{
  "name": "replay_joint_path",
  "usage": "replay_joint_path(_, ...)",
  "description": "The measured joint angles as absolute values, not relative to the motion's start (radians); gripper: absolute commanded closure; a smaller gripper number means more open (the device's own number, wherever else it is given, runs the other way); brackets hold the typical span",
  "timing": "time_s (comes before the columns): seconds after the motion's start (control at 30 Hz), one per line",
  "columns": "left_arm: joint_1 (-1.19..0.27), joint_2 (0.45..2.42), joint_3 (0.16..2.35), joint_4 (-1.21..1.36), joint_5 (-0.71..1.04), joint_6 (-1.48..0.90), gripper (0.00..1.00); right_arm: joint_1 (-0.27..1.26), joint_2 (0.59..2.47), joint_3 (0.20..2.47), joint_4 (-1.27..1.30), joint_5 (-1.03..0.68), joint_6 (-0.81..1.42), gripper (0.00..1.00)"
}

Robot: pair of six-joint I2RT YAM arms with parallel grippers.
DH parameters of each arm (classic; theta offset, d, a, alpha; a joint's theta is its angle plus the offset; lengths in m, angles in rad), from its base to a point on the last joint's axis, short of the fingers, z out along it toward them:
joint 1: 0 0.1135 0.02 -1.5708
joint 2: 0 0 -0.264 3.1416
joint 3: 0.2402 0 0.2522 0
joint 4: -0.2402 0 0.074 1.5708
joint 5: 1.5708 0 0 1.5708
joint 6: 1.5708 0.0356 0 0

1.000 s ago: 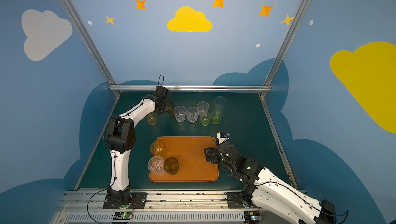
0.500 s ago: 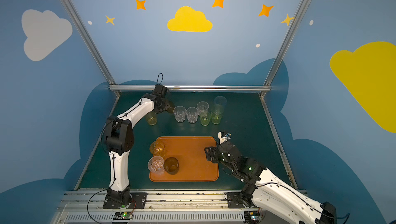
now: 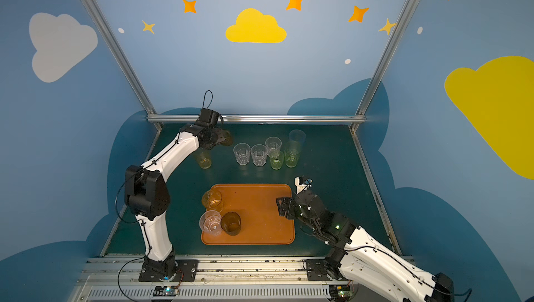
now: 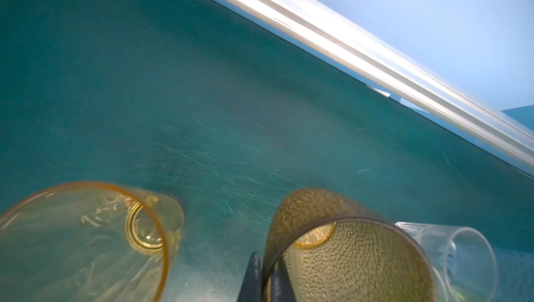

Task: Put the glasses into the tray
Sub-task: 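Lift the amber dotted glass with left gripper and carry it toward the tray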

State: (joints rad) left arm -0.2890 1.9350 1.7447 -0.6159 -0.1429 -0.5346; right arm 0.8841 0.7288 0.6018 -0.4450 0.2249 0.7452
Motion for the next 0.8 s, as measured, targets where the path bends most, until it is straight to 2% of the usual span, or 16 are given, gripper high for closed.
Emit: replay_joint_path(0.8, -0.361, 1.617, 1.504, -0.566, -0.141, -0.527, 0.96, 0.873, 0.731, 0.604, -0.419, 0.176, 0.784, 0.14)
